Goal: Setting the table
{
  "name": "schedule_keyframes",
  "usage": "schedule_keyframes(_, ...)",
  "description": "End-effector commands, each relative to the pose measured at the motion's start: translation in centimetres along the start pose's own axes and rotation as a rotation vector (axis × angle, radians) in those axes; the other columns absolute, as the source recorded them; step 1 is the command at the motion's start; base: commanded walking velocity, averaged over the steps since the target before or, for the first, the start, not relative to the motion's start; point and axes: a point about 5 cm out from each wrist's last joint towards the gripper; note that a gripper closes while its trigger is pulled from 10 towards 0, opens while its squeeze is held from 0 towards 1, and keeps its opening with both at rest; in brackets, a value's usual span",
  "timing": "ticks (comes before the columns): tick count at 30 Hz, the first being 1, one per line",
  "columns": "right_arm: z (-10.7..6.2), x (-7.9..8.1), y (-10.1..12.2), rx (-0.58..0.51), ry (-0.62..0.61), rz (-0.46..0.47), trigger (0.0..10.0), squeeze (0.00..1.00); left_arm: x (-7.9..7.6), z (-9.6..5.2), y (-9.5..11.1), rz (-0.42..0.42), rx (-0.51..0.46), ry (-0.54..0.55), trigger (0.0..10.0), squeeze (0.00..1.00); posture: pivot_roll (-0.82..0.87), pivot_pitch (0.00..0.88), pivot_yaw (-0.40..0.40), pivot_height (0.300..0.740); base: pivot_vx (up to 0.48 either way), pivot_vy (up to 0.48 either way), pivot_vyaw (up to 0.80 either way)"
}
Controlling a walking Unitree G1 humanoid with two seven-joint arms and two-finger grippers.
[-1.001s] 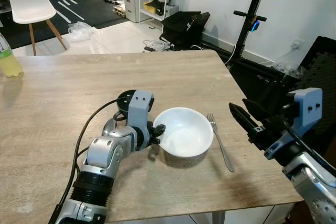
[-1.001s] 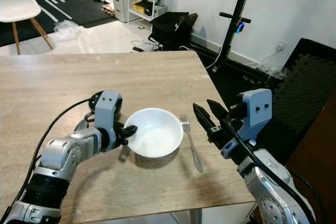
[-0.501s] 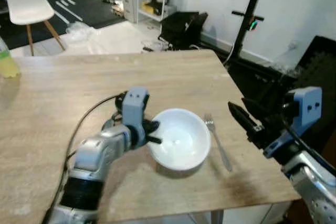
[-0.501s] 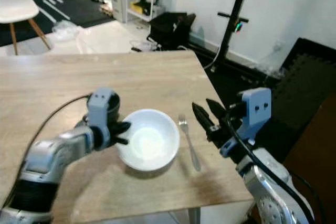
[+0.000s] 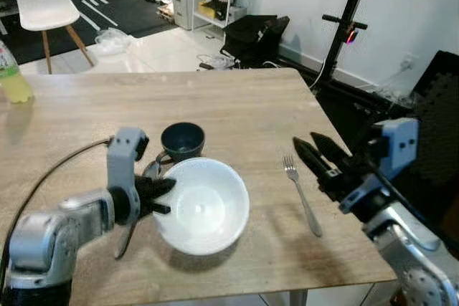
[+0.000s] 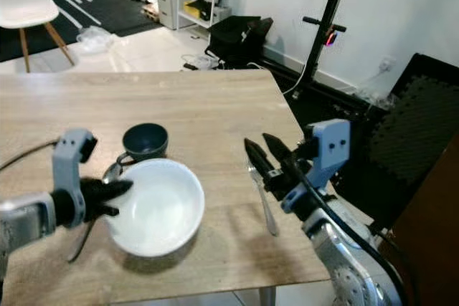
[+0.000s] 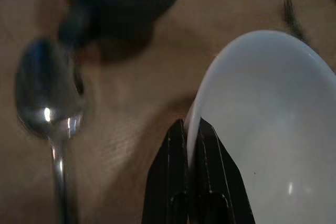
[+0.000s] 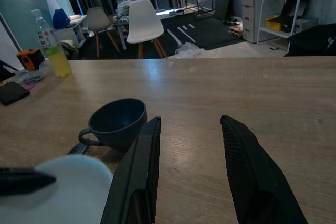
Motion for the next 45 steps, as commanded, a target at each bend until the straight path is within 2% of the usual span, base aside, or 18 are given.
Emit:
schedule_keyframes(1,0.2,0.2,-0.1,-0.002,0.019,0.013,10.0,0.00,0.6,0.6,-0.9,0.000,0.001,0.063,10.0,0.00,0.13,0.142,0.020,0.740,0.000,0.000,0.00)
schedule_keyframes(7,0.4,0.3,-0.1,-0.001,0.027,0.015,10.0,0.00,1.6,1.3,-0.7,-0.001,-0.029,0.171,10.0,0.00,0.12,0.144,0.017,0.740,0.000,0.000,0.00)
schedule_keyframes(13,0.3,0.4,-0.1,-0.001,0.025,0.014,10.0,0.00,1.6,1.3,-0.5,-0.014,-0.034,0.163,10.0,0.00,0.11,0.146,0.016,0.740,0.000,0.000,0.00)
schedule_keyframes(14,0.2,0.4,-0.1,-0.001,0.023,0.014,10.0,0.00,1.4,1.3,-0.5,-0.015,-0.035,0.146,10.0,0.09,0.11,0.146,0.016,0.740,0.000,0.000,0.00)
schedule_keyframes(15,0.2,0.3,-0.1,0.000,0.022,0.012,10.0,0.00,1.2,1.4,-0.6,-0.011,-0.036,0.139,10.0,0.61,0.11,0.146,0.016,0.740,0.000,0.000,0.00)
schedule_keyframes(16,0.1,0.3,0.0,-0.001,0.019,0.011,10.0,0.00,1.0,1.5,-0.7,-0.011,-0.035,0.125,10.0,1.00,0.10,0.143,0.019,0.740,0.000,0.000,0.00)
schedule_keyframes(23,0.2,0.2,0.0,-0.002,0.020,0.010,10.0,0.00,0.9,1.8,-0.7,-0.028,-0.052,0.122,10.0,1.00,0.10,0.141,0.017,0.740,0.000,0.000,0.00)
schedule_keyframes(27,0.3,0.3,0.0,-0.003,0.026,0.009,10.0,0.00,0.7,1.2,1.1,0.016,-0.160,0.077,10.0,0.95,0.10,0.135,0.015,0.740,0.000,0.000,0.00)
schedule_keyframes(28,0.3,0.3,0.0,-0.003,0.026,0.009,10.0,0.00,0.7,1.2,1.1,0.016,-0.160,0.077,10.0,0.95,0.10,0.135,0.015,0.740,0.000,0.000,0.00)
schedule_keyframes(29,0.3,0.3,0.0,-0.004,0.028,0.009,10.0,0.00,0.9,0.5,2.1,0.060,-0.194,0.074,10.0,0.00,0.11,0.128,0.020,0.740,0.000,0.000,0.00)
schedule_keyframes(32,0.4,0.4,0.2,-0.013,0.031,0.008,10.0,0.00,1.8,-2.1,4.9,0.200,-0.262,0.072,10.0,0.00,0.11,0.127,0.021,0.740,0.000,0.000,0.00)
schedule_keyframes(33,0.4,0.4,0.2,-0.013,0.031,0.008,10.0,0.00,1.8,-2.1,4.9,0.200,-0.262,0.072,10.0,0.00,0.11,0.127,0.021,0.740,0.000,0.000,0.00)
schedule_keyframes(35,0.5,0.4,0.2,-0.021,0.032,0.011,10.0,0.00,3.0,-3.5,6.2,0.293,-0.272,0.123,10.0,0.00,0.13,0.118,0.024,0.740,0.000,0.000,0.00)
schedule_keyframes(38,0.8,0.6,0.2,-0.035,0.037,0.021,10.0,0.00,5.4,-4.6,6.7,0.396,-0.224,0.263,10.0,0.00,0.13,0.116,0.019,0.740,0.000,0.000,0.00)
schedule_keyframes(39,1.1,0.9,0.2,-0.043,0.046,0.033,10.0,0.00,6.6,-4.6,6.3,0.432,-0.181,0.300,10.0,0.00,0.15,0.114,0.013,0.740,0.000,0.000,0.00)
schedule_keyframes(41,1.4,1.2,0.1,-0.052,0.055,0.046,10.0,0.00,7.8,-4.6,5.7,0.467,-0.133,0.326,10.0,0.00,0.15,0.114,0.013,0.740,0.000,0.000,0.00)
schedule_keyframes(44,2.0,1.8,-0.2,-0.056,0.075,0.069,10.0,0.00,8.0,-3.6,4.3,0.399,-0.119,0.227,10.0,0.00,0.16,0.115,0.007,0.740,0.000,0.000,0.00)
schedule_keyframes(45,2.2,2.1,-0.3,-0.056,0.085,0.079,10.0,0.00,8.2,-2.9,3.4,0.377,-0.101,0.178,10.0,0.00,0.15,0.120,0.007,0.740,0.000,0.000,0.00)
Point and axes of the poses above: a point about 5 cm out from each wrist's last joint towards the gripper, its own z axis pointing out of the wrist towards the gripper, its own y axis along the axis of the wrist's last joint, x = y × z, and after that the axes turned 12 degrees about z, right-handed
